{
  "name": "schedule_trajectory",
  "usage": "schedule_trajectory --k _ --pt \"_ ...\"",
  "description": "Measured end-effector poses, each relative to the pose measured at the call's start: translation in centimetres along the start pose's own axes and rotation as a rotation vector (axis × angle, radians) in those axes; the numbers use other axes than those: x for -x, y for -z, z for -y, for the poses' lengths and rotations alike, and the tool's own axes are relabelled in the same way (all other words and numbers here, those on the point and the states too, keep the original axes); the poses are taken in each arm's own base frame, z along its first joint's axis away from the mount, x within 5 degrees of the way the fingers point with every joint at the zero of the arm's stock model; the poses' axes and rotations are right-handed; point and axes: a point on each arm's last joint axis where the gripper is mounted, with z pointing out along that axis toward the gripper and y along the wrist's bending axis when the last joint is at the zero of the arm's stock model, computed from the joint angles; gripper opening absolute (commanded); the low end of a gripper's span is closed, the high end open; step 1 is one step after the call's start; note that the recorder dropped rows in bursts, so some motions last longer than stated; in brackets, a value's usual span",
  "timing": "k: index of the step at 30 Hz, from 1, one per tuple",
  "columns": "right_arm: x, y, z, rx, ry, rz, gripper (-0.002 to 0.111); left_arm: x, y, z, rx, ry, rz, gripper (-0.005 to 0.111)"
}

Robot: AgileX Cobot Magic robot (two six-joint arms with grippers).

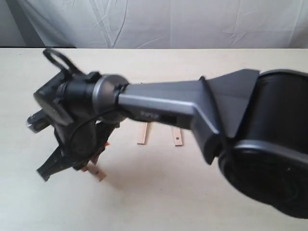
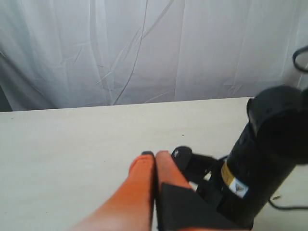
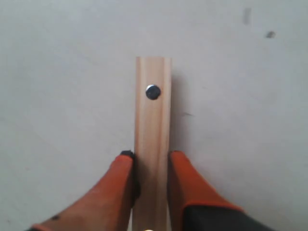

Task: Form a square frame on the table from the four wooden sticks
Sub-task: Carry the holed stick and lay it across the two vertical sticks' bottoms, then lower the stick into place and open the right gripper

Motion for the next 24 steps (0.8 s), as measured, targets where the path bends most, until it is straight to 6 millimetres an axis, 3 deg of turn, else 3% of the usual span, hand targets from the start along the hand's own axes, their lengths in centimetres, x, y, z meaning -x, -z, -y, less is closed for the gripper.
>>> schedule_trajectory --k 5,10,12,16,24 --pt "-0.3 3.7 6.7 -0.048 0.052 -0.02 -0.001 0.0 0.0 0.0 0.0 -0.002 0.0 0.0" --pt "-3.2 4.6 12.7 -0.068 0.216 -0.051 -0.001 0.0 0.0 0.0 0.0 -0.002 0.0 0.0" --pt "-4.2 4.5 14.1 -0.057 0.286 -0.026 -0.001 0.0 0.0 0.0 0.0 -0.002 0.0 0.0" --pt "-5.6 4.6 15.6 -0.031 0.468 0.048 -0.001 0.0 0.0 0.0 0.0 -0.002 0.0 0.0" --pt "-6.7 2.8 15.7 -0.014 0.634 0.081 -0.001 0.0 0.0 0.0 0.0 -0.002 0.0 0.0"
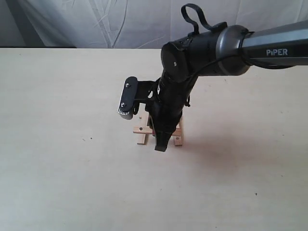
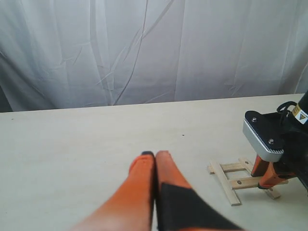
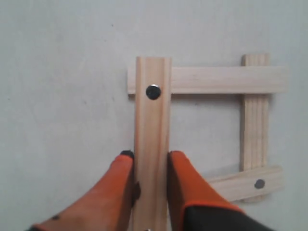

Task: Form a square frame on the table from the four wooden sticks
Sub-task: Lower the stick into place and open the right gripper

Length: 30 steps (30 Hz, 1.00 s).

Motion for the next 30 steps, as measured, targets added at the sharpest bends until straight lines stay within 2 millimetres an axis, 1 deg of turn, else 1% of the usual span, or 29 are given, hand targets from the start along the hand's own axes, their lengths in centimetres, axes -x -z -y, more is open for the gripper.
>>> schedule_trajectory --k 5,14,15,17,20,22,24,28,30 --pt "0.3 -0.6 0.3 -0.035 0.045 0.037 -0.001 0.0 0.0 0.0 0.001 0.0 -0.002 0.0" --pt "0.0 -2.0 0.1 -0.005 0.056 0.01 -0.001 0.0 0.0 0.0 0.001 0.0 -0.002 0.0" --pt "0.0 -2.1 0.1 -0.002 0.056 0.007 0.001 0.0 0.0 0.0 0.001 0.0 -0.002 0.0" --pt "-0.1 -2.3 0.1 0.003 0.059 -0.001 0.009 0.0 0.0 0.0 0.001 0.0 -0.002 0.0" --pt "-0.2 -2.5 0.1 0.006 0.055 -0.006 0.032 0.0 0.0 0.0 0.001 0.0 -0.002 0.0" --pt "-0.2 -2.5 0.1 0.005 0.055 -0.007 0.042 0.0 0.0 0.0 0.001 0.0 -0.002 0.0" --pt "-0.2 -2.5 0.1 0.0 0.062 -0.013 0.045 0.0 0.0 0.0 0.002 -0.002 -0.001 0.0" --pt "-0.2 -2.5 0.2 -0.007 0.052 -0.011 0.045 0.0 0.0 0.0 0.002 -0.002 -0.001 0.0" --pt "-0.2 -2.2 0.2 -0.011 0.013 -0.005 0.045 0.0 0.0 0.0 0.002 -0.002 -0.001 0.0"
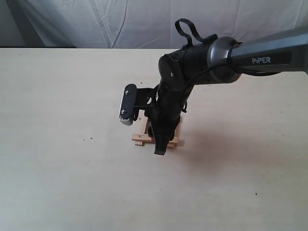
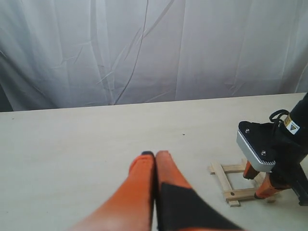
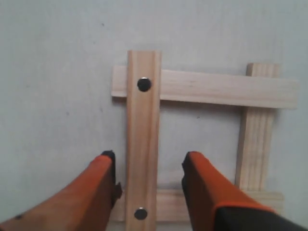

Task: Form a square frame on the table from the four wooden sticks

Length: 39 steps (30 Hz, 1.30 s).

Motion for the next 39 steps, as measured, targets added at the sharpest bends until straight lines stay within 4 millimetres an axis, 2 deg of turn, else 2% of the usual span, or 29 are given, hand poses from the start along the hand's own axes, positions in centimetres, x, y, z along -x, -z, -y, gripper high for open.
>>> schedule_trajectory --k 3,8,11,15,16,17,18,19,20,21,22,23,25,27,33,39 --pt "0.2 1.4 0.2 -0.017 -0.131 0.021 0.035 0.0 0.0 0.0 0.001 -0.001 0.0 0.0" --pt "-0.8 4.5 1.2 -0.023 -0.444 0.041 -0.001 0.0 0.0 0.0 0.002 -0.003 0.001 0.0" --pt "-2.8 5.7 2.2 -0.022 -0.637 0.023 0.001 0.0 0.0 0.0 0.002 -0.003 0.001 0.0" --pt "-5.9 7.5 2.3 -0.054 -0.788 0.037 0.0 0.0 0.0 0.0 0.002 -0.003 0.001 0.0" --pt "-7.5 8.9 1.7 -0.086 -0.852 0.069 0.0 0.0 0.0 0.0 0.002 -0.003 0.001 0.0" --pt "-8.2 9.5 1.4 -0.102 -0.876 0.086 0.0 0.0 0.0 0.0 0.001 -0.003 0.004 0.0" --pt "-9.9 10.9 0.0 -0.137 -0.932 0.124 0.0 0.2 0.0 0.1 -0.008 0.0 0.02 0.0" --pt "-10.5 11.5 -0.5 -0.156 -0.952 0.151 0.0 0.3 0.0 0.1 -0.012 0.002 0.029 0.0" --pt "-11.9 13.1 -2.2 -0.203 -0.979 0.215 0.0 0.5 0.0 0.2 -0.021 0.002 0.054 0.0" --pt "-12.4 14.0 -3.0 -0.23 -0.983 0.253 0.0 0.6 0.0 0.2 -0.025 0.002 0.064 0.0" --pt "-13.6 15.3 -4.9 -0.283 -0.986 0.33 0.0 0.6 0.0 0.3 -0.031 0.001 0.077 0.0" --pt "-13.9 15.7 -5.8 -0.303 -0.98 0.362 0.0 0.5 -0.1 0.3 -0.032 0.0 0.076 0.0" --pt "-15.7 17.4 -9.1 -0.391 -0.959 0.495 0.0 -0.3 -0.5 0.3 -0.03 -0.004 0.051 0.0" --pt "-16.8 18.4 -11.3 -0.439 -0.945 0.574 0.0 -0.4 -0.6 0.3 -0.029 -0.004 0.047 0.0" --pt "-18.2 22.4 -15.0 -0.529 -0.913 0.782 0.0 -0.4 -0.6 0.3 -0.03 -0.003 0.047 0.0" --pt "-18.6 23.7 -16.1 -0.571 -0.891 0.858 0.0 -0.4 -0.6 0.3 -0.03 -0.003 0.047 0.0"
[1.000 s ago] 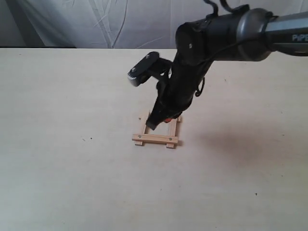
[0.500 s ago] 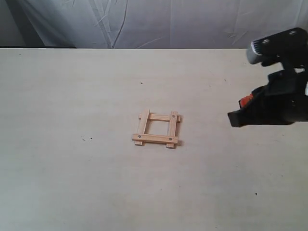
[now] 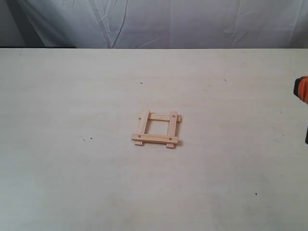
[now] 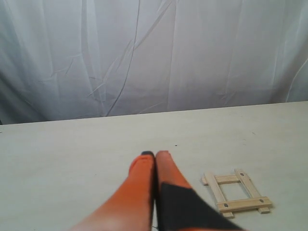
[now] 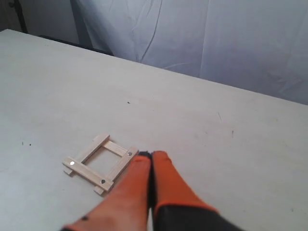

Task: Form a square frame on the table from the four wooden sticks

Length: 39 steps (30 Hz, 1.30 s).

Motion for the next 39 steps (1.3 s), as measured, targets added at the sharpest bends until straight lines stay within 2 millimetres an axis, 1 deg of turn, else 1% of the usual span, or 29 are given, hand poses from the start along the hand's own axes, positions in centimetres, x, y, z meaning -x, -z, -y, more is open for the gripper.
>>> schedule_trajectory --k 5,9,12,18,22,25,31,39 --pt "-0.2 0.7 0.0 0.0 0.002 0.029 0.0 0.0 0.0 0.0 0.0 0.0 0.001 0.0" --pt "-1.2 1.2 0.4 -0.041 -0.034 0.063 0.0 0.0 0.0 0.0 0.0 0.0 0.001 0.0" --pt "-2.9 1.5 1.1 -0.117 -0.07 0.077 0.0 0.0 0.0 0.0 0.0 0.0 0.001 0.0" --pt "-7.3 2.0 1.8 -0.237 -0.115 0.09 0.0 0.0 0.0 0.0 0.0 0.0 0.001 0.0" --pt "-9.9 2.3 1.8 -0.285 -0.097 0.116 0.0 0.0 0.0 0.0 0.0 0.0 0.001 0.0" --pt "-11.3 2.3 1.9 -0.319 -0.074 0.133 0.0 0.0 0.0 0.0 0.0 0.0 0.001 0.0" --pt "-13.0 1.9 2.1 -0.35 -0.073 0.092 0.0 0.0 0.0 0.0 -0.001 0.0 0.002 0.0" --pt "-13.4 1.8 2.1 -0.345 -0.092 0.06 0.0 0.0 0.0 0.0 0.0 -0.002 0.003 0.0"
